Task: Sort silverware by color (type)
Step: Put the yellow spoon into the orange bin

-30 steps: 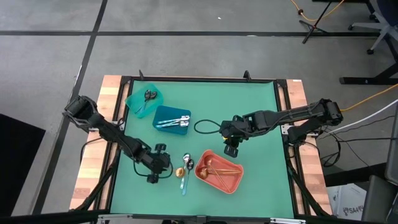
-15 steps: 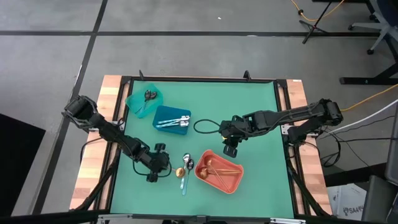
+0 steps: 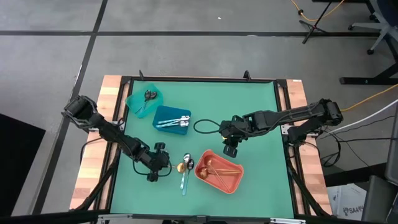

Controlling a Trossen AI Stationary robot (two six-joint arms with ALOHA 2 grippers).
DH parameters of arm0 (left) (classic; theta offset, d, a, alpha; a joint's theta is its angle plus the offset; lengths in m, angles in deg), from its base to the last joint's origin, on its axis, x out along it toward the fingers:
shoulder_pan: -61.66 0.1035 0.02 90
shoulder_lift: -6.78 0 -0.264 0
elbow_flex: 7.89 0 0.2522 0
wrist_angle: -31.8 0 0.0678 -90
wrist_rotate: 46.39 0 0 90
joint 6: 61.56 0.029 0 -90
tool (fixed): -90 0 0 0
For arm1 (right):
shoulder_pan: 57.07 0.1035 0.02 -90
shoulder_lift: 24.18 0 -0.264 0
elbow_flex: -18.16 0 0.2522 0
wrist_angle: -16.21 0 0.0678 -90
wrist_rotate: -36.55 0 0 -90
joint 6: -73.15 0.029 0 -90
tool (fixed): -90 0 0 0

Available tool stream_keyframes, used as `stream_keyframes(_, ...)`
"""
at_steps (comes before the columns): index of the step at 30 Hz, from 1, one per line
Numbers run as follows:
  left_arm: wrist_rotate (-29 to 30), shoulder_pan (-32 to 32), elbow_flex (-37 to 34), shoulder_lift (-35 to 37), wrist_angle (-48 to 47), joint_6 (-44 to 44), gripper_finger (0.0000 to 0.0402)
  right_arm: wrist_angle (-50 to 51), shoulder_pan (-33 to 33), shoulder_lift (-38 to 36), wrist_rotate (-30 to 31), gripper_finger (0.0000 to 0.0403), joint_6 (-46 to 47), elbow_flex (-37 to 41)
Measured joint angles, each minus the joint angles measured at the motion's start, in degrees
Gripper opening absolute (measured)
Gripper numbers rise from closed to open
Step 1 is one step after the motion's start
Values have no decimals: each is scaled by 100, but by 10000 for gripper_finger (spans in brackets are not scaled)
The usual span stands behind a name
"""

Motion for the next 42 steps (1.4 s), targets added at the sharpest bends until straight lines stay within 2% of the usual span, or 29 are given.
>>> stream_keyframes(13, 148, -4, 113, -11, -58, -24, 16, 2, 2, 0, 0, 113, 1, 0)
stream_keyframes(24, 781, 0, 309, -13, -26, -691, 16, -181, 1, 2, 1, 113, 2, 0)
stream_keyframes(29, 1433, 0, 480, -13, -22, -798, 16, -352, 1, 2, 2, 113, 1, 0)
stream_keyframes(42, 3900, 381, 664, -11, 0, -1416, 16, -830, 2, 2, 139, 113, 0, 0)
